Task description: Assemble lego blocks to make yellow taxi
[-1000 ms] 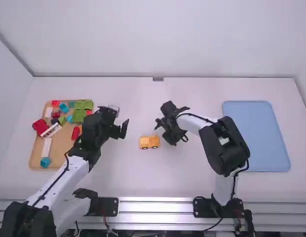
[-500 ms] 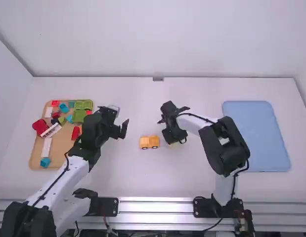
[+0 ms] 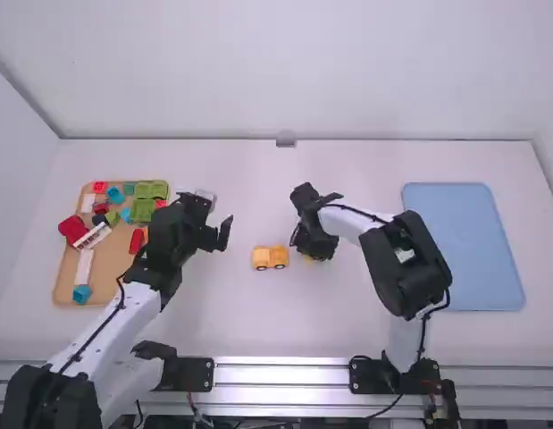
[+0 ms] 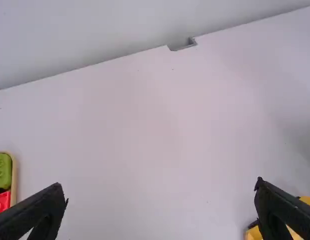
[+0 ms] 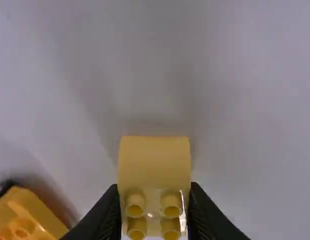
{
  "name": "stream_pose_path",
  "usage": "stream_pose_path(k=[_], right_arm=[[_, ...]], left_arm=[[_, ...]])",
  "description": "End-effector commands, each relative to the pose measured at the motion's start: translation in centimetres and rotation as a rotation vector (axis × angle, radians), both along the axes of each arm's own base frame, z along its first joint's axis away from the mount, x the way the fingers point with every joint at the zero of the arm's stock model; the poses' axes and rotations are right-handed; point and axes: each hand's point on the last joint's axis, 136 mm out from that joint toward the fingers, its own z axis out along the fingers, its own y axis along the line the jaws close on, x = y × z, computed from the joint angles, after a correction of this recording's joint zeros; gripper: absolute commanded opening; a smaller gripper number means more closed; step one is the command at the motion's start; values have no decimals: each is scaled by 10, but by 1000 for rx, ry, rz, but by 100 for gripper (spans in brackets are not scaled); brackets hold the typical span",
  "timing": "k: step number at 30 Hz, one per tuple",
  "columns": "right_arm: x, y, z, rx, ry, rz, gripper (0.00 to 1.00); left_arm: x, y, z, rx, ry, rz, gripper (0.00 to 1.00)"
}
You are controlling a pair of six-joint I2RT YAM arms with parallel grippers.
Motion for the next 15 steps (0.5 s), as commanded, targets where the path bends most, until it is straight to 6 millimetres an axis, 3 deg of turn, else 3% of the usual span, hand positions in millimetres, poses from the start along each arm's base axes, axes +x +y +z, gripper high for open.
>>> stream_pose_path(k=[1,7,10,13,15], right_arm=[[-7,-3,-4,-17,52,-382,0],[-3,0,-4,-3,67,-739,0],[-7,-2,-4,-17,90,-918,5],[-7,-2,-4,-17,97,-1027,13],[-5,-2,-4,-13,95,-1043,25]], left_arm=[[-2,-3,-2,-4,4,-14,99],[-2,-3,-2,-4,4,-13,99],[-2,-3,-2,-4,4,-13,99],[-2,-3,-2,-4,4,-13,99],[-2,-3,-2,-4,4,-14,99]])
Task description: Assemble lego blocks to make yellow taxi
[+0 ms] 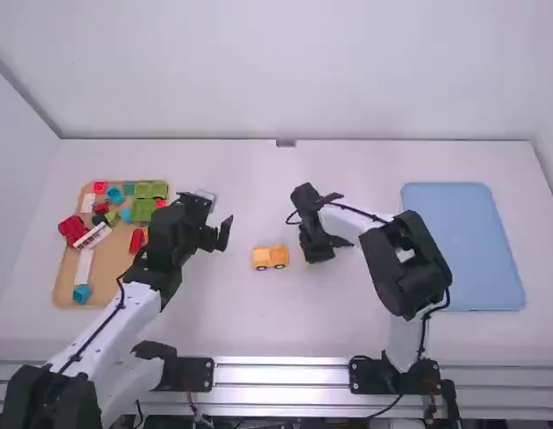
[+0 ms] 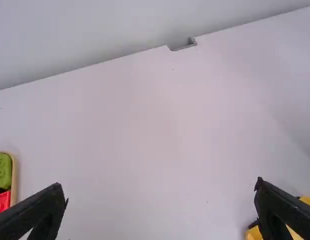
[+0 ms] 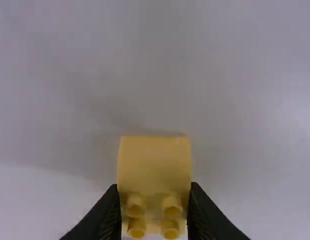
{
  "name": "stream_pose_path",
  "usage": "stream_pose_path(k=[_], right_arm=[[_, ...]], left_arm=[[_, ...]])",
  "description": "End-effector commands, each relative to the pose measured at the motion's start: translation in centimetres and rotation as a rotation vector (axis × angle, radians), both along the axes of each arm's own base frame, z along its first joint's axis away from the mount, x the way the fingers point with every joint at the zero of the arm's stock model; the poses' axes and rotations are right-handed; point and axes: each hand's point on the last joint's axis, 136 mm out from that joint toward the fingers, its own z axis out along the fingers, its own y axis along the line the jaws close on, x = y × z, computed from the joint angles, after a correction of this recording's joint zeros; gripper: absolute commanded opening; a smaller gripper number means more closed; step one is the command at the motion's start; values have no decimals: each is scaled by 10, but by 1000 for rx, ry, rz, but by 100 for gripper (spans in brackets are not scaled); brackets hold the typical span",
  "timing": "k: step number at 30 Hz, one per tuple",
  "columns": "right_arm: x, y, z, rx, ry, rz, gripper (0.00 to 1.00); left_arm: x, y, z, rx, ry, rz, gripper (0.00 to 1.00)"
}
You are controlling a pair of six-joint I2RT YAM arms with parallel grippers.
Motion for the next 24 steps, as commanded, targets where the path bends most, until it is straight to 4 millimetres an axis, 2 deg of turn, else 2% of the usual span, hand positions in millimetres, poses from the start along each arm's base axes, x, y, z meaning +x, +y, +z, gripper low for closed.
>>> stream_pose_path(k=[1,2,3,5,6,7,8,11,12,16,19,22,23,24], right_arm=[[-4,-1,-4,-8,26,-140,38],[-4,-1,-4,-8,24,-140,54],[-3,-2,-4,-6,25,-142,63],[-2,-5,-4,-8,27,-153,76],[-2,-8,-4,-9,32,-162,88],[-2,-8,-4,-8,34,-163,89],[-6,-11,-3,-3,66,-202,96],[-10,-16,2,1,103,-224,100],[-10,-20,10,1,119,-212,99],[12,-26,38,36,78,-35,99],[33,-23,66,101,8,201,92],[60,-21,96,164,-131,600,98],[64,-22,99,159,-153,676,98],[71,-24,105,147,-202,836,98]], left_arm=[[-2,-3,-2,-4,4,-13,99],[-2,-3,-2,-4,4,-13,99],[-2,-3,-2,-4,4,-13,99],[-2,-3,-2,-4,4,-13,99],[-2,-3,-2,-3,4,-13,99],[-2,-3,-2,-3,4,-13,99],[-2,-2,-2,-3,4,-11,99],[-2,-2,-2,-2,4,-11,99],[-2,-2,-2,1,2,-13,99],[-2,-3,-2,18,-2,-25,99],[-2,-2,-2,19,-2,-24,99],[-2,-2,-3,21,1,-22,99],[-2,-2,-4,20,3,-22,99],[-3,-2,-4,21,7,-23,99]])
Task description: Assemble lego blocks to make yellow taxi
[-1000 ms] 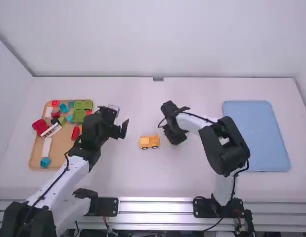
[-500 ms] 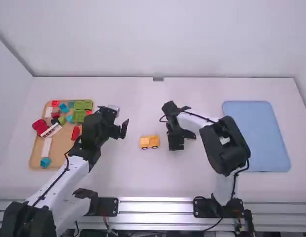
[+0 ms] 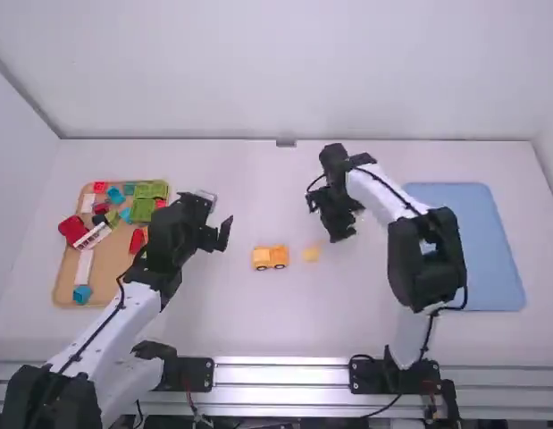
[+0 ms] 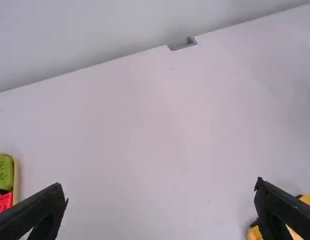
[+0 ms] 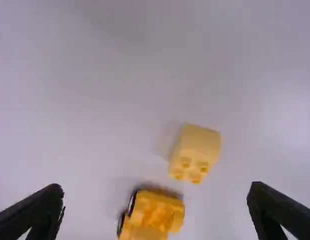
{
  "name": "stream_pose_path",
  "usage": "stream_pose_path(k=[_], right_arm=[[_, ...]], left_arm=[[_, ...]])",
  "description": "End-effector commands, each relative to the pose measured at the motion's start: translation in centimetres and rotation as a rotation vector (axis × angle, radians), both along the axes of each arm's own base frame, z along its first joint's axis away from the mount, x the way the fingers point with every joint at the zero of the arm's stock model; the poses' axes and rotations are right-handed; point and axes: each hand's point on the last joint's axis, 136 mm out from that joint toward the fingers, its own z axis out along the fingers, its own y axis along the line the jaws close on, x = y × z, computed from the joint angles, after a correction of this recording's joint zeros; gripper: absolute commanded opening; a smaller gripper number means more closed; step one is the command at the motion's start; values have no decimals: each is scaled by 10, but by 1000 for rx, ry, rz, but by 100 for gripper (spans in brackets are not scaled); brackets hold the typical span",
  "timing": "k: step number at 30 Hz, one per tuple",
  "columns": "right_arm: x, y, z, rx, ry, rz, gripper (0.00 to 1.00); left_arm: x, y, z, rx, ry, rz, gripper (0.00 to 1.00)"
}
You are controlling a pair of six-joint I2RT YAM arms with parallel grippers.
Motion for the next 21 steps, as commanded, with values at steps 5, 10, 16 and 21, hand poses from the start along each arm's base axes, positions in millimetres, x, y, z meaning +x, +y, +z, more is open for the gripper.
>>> stream_pose_path(k=[5,10,16,21], right_arm=[[54,-29,33,-162,-386,916,98],[79,-48,39,-256,-490,1147,98],[70,4,57,3,-805,1604,98],[-2,36,88,372,-1257,2134,98]], left_arm=[[-5,-2,-8,7,26,-18,99],[-10,-2,-18,9,73,-16,99],[-19,-12,-26,-19,122,-77,99],[-30,-44,-19,-47,61,-293,99]])
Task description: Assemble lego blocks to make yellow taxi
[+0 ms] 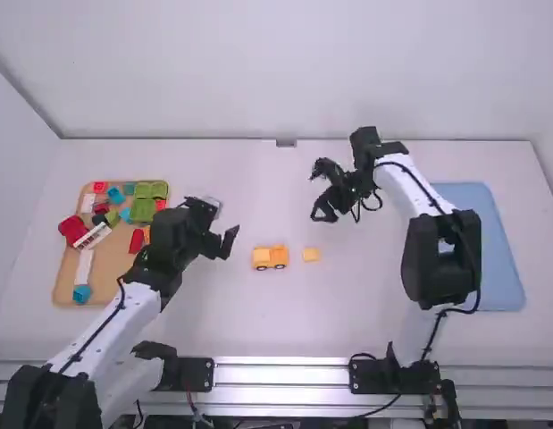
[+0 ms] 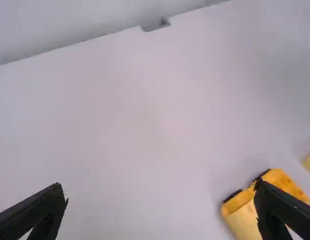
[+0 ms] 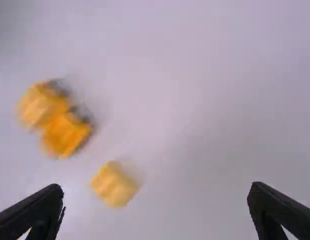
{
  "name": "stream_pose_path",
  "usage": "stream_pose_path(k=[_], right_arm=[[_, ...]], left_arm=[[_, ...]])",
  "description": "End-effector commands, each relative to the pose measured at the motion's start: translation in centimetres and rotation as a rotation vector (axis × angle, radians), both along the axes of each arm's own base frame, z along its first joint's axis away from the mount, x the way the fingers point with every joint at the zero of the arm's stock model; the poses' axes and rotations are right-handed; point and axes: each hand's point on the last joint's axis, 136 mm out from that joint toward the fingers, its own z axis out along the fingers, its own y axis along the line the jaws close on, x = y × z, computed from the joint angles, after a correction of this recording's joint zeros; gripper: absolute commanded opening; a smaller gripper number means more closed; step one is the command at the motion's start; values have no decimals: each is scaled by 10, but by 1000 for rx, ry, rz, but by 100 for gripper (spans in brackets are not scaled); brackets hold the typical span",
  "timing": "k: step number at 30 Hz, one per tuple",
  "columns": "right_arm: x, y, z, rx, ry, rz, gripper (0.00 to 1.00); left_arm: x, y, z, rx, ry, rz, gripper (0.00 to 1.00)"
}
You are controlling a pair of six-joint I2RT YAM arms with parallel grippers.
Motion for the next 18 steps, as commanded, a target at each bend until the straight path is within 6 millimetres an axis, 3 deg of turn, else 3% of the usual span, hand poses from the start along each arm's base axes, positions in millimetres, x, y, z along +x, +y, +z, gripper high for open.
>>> stream_pose_path(k=[1,2,5,7,12,15,18], right_arm=[[-21,25,46,332,-328,459,98],[-31,22,45,365,-352,518,98],[-40,15,36,377,-380,576,98],[-44,13,30,378,-381,592,98],[-56,5,15,377,-341,589,98],[-53,10,10,396,-434,650,98],[-53,9,-9,336,-402,636,98]], left_arm=[[-22,-31,-7,9,-34,-256,99],[-37,-49,-6,37,-93,-427,99],[-65,-74,-4,60,-208,-697,99],[-73,-81,-6,53,-237,-778,99],[-65,-86,-15,2,-218,-791,99],[-58,-93,-24,-41,-219,-817,99],[-56,-98,-40,-62,-235,-873,99]])
